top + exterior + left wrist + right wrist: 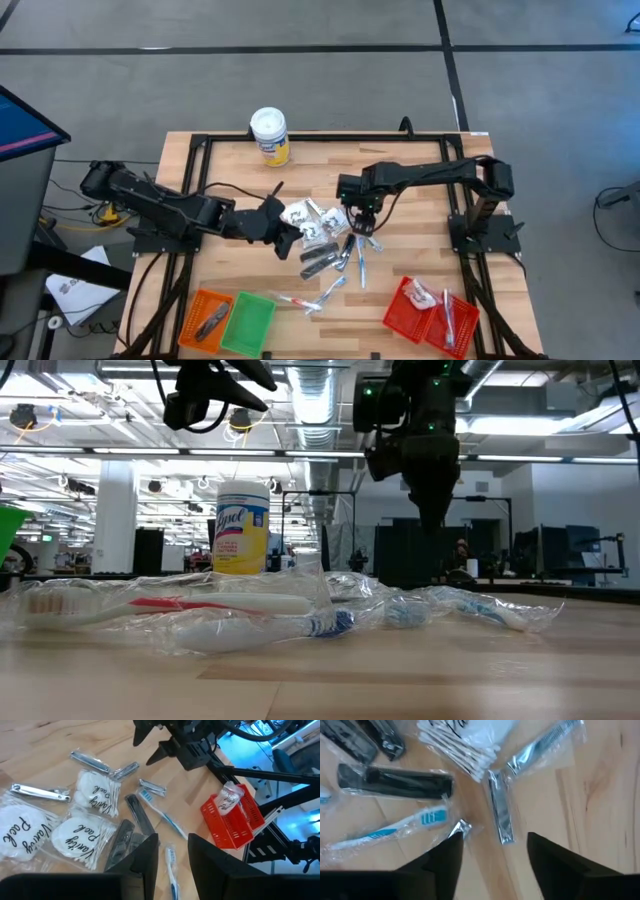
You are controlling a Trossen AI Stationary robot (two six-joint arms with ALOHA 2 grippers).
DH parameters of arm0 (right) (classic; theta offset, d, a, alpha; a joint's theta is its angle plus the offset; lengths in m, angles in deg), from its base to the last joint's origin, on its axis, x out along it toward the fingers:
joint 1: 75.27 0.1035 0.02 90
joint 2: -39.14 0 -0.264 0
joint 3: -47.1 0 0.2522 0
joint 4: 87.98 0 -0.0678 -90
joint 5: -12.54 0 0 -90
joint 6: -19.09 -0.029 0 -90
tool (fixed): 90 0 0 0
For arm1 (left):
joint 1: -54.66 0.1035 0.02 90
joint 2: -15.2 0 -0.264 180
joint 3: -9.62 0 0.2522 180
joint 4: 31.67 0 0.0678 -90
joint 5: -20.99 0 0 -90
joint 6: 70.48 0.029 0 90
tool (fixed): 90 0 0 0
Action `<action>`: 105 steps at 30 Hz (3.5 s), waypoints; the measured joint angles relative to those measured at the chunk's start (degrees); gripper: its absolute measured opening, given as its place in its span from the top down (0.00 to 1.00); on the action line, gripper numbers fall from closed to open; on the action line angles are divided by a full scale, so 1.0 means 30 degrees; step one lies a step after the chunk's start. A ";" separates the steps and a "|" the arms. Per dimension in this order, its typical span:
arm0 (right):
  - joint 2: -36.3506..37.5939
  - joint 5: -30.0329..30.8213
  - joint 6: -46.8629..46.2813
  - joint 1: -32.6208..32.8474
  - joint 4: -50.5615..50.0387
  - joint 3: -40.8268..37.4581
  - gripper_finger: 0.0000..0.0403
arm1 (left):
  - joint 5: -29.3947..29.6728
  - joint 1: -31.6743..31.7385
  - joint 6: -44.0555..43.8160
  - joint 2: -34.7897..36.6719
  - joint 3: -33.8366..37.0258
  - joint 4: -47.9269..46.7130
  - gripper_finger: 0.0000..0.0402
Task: Pick & Place Travel size toiletries
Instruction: Put the nail cutter into the green basket
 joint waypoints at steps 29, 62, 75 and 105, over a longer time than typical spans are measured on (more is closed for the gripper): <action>0.0007 0.0580 0.0660 -0.0289 0.4731 -0.3133 0.48 | 0.0045 0.0138 0.0160 0.0000 0.0000 0.0407 0.75; 0.0098 0.0132 -0.1026 -0.0268 0.7586 -0.6765 0.44 | -0.0028 0.0102 0.0153 0.0007 -0.0007 0.0541 0.75; 0.0055 0.0575 -0.2790 0.0126 0.7463 -0.6812 0.76 | -0.0026 0.0109 0.0153 0.0007 -0.0013 0.0835 0.75; 1.0021 -0.1821 -1.3713 0.2570 1.7553 -0.6834 0.86 | 0.0846 0.0146 0.5269 0.0015 -0.0022 0.6085 0.75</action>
